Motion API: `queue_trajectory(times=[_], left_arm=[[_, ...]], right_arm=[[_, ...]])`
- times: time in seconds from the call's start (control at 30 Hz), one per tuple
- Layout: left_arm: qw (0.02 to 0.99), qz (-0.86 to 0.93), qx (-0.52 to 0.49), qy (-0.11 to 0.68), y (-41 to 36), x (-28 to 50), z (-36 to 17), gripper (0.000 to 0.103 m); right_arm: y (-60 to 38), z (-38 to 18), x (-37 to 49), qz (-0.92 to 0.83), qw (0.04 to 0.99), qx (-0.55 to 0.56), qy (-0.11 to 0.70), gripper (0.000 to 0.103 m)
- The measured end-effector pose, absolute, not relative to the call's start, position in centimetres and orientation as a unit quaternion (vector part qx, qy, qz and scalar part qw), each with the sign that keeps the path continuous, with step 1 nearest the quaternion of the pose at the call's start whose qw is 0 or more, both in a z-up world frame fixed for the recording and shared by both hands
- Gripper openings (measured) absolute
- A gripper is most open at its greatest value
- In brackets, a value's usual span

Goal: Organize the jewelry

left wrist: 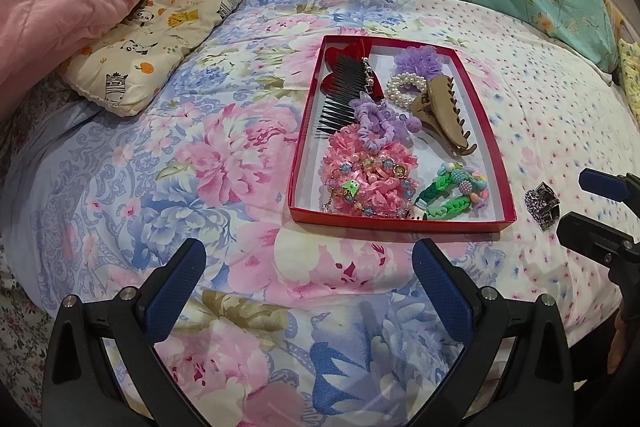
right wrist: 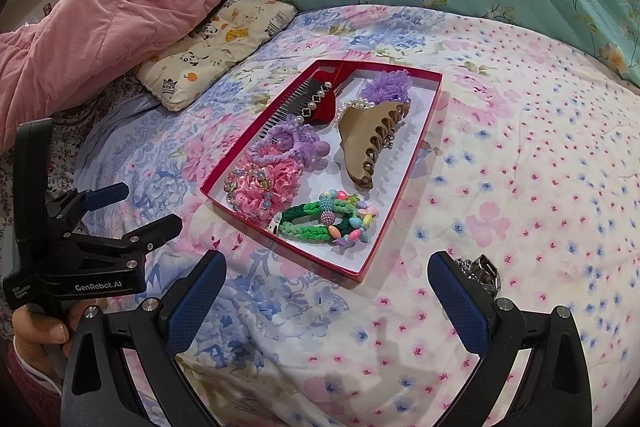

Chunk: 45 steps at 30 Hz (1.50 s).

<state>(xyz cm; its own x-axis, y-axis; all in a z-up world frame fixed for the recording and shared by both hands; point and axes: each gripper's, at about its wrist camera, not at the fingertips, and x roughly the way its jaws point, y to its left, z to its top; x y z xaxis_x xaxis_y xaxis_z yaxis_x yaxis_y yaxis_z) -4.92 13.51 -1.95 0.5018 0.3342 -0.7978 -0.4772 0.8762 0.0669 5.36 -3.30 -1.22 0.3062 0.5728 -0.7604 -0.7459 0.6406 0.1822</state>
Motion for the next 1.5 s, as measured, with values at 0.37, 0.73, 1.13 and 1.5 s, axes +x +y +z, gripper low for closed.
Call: queue_trajectory(times=[0.37, 0.73, 1.13, 1.5], left_arm=[[0.864, 0.229, -0.078, 0.442, 13.39, -4.71, -1.99, 0.103], [0.865, 0.227, -0.075, 0.442, 13.38, -4.57, -1.82, 0.103], [0.864, 0.225, -0.076, 0.443, 13.28, -4.46, -1.78, 0.103], [0.864, 0.222, -0.077, 0.446, 13.42, -4.14, -2.04, 0.103]], right_arm=[[-3.32, -1.06, 5.32, 0.411, 0.802, -0.101, 0.422, 0.102], [-3.41, -0.86, 5.52, 0.411, 0.803, -0.096, 0.421, 0.102], [-3.6, -0.82, 5.61, 0.411, 0.803, -0.095, 0.421, 0.102], [-3.9, -0.71, 5.74, 0.409, 0.805, -0.089, 0.421, 0.102]])
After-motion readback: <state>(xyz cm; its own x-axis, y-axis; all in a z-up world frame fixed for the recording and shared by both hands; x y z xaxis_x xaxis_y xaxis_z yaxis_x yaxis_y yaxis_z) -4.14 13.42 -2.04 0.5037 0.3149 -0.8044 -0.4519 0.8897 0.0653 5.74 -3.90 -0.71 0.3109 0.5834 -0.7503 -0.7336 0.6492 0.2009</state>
